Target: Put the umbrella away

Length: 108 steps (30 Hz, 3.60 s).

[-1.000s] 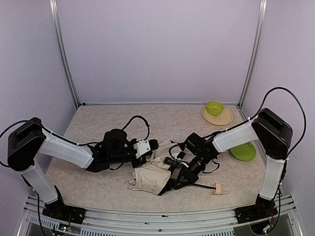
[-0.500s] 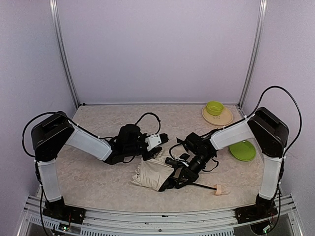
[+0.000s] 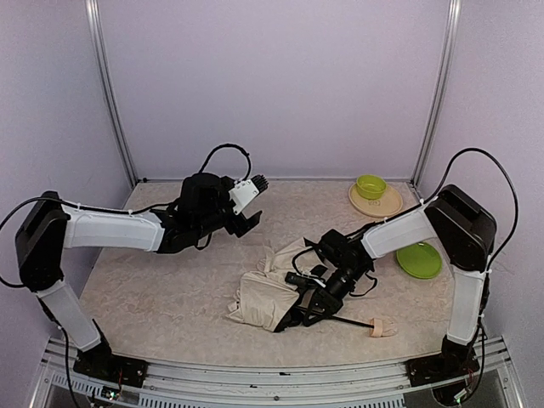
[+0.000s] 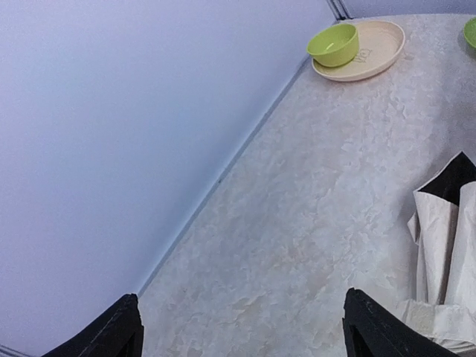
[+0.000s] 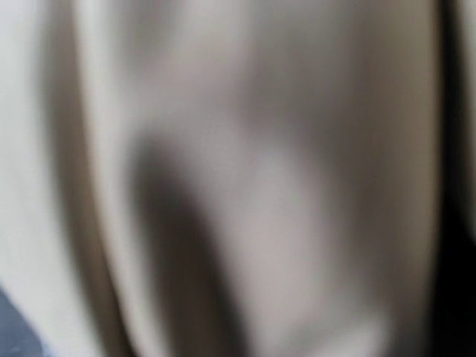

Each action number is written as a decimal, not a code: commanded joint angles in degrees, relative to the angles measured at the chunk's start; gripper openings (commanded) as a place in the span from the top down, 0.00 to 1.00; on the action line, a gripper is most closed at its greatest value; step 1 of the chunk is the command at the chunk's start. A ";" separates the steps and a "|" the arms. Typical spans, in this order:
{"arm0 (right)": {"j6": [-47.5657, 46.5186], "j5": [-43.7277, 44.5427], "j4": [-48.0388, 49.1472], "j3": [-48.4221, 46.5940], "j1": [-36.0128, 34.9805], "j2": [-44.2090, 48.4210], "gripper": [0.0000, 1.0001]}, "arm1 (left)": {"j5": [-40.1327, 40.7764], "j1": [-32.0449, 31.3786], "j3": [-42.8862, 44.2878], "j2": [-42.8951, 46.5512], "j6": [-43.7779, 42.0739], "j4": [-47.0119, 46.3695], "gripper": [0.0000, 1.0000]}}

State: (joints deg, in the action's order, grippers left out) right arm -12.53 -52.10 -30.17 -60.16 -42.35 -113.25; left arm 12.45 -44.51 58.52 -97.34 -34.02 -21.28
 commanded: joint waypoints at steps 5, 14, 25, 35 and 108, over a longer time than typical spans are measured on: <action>-0.28 4.05 -4.38 -1.77 0.38 -3.51 1.00 | -7.86 -16.47 -1.87 15.20 -2.92 28.12 0.19; -1.72 3.80 -6.41 -4.36 0.34 -4.50 1.00 | -9.36 -23.61 -12.40 14.15 -8.42 27.28 0.01; -3.87 3.16 -7.78 -4.71 0.34 -3.77 1.00 | -12.36 -21.26 -8.47 -0.90 -10.90 32.34 0.03; -2.01 2.69 -3.14 -4.75 0.89 1.23 0.81 | -15.48 -18.42 3.89 -15.87 -6.63 48.28 0.35; 27.40 13.06 52.65 34.67 -20.86 40.18 1.00 | -36.91 -12.07 -6.11 -15.41 16.70 21.22 0.40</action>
State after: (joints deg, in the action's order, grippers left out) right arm 19.42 -32.45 25.54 -24.43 -55.88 -68.38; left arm -26.81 -59.61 54.89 -109.51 -24.95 -6.46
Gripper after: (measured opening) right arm 0.005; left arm 0.604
